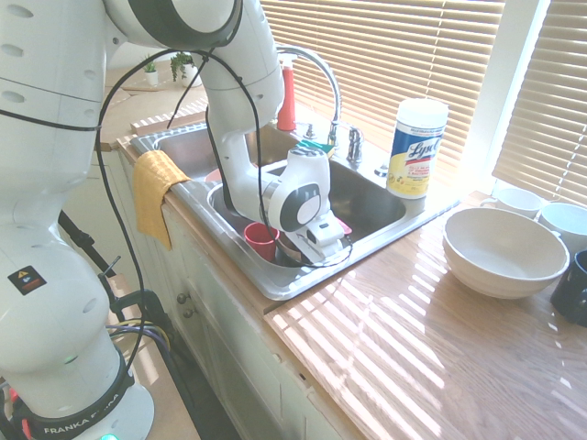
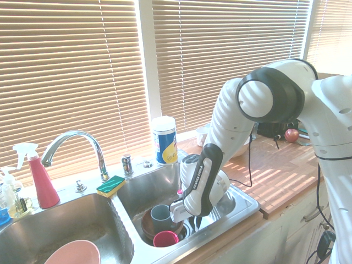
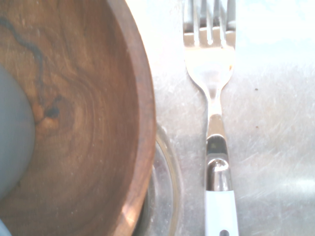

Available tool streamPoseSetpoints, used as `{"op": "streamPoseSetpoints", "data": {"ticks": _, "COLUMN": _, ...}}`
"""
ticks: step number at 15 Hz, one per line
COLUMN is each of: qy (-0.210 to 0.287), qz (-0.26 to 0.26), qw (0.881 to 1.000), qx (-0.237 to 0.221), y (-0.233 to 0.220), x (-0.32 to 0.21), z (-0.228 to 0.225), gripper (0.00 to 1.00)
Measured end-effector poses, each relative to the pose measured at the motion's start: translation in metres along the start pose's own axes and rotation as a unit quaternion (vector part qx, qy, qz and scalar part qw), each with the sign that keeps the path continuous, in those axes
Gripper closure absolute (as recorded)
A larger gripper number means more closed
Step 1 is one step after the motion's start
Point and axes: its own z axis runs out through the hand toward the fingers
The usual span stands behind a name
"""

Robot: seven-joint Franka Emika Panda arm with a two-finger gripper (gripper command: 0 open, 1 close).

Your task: Put the fork into the sink

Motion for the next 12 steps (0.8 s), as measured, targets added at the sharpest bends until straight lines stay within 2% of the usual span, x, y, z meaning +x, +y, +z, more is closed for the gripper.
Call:
{"op": "streamPoseSetpoints", "data": {"ticks": 1, "qy": 0.000, "qz": 0.000, "qw": 1.000, "qx": 0.000, "y": -0.0001, "x": -0.0001, "z": 0.0001, "gripper": 1.00}}
{"op": "streamPoseSetpoints", "data": {"ticks": 2, "qy": 0.001, "qz": 0.001, "qw": 1.000, "qx": 0.000, "y": 0.0000, "x": -0.0001, "z": 0.0002, "gripper": 0.00}}
{"op": "streamPoseSetpoints", "data": {"ticks": 12, "qy": 0.001, "qz": 0.004, "qw": 1.000, "qx": -0.003, "y": 0.0025, "x": -0.0025, "z": 0.0018, "gripper": 0.00}}
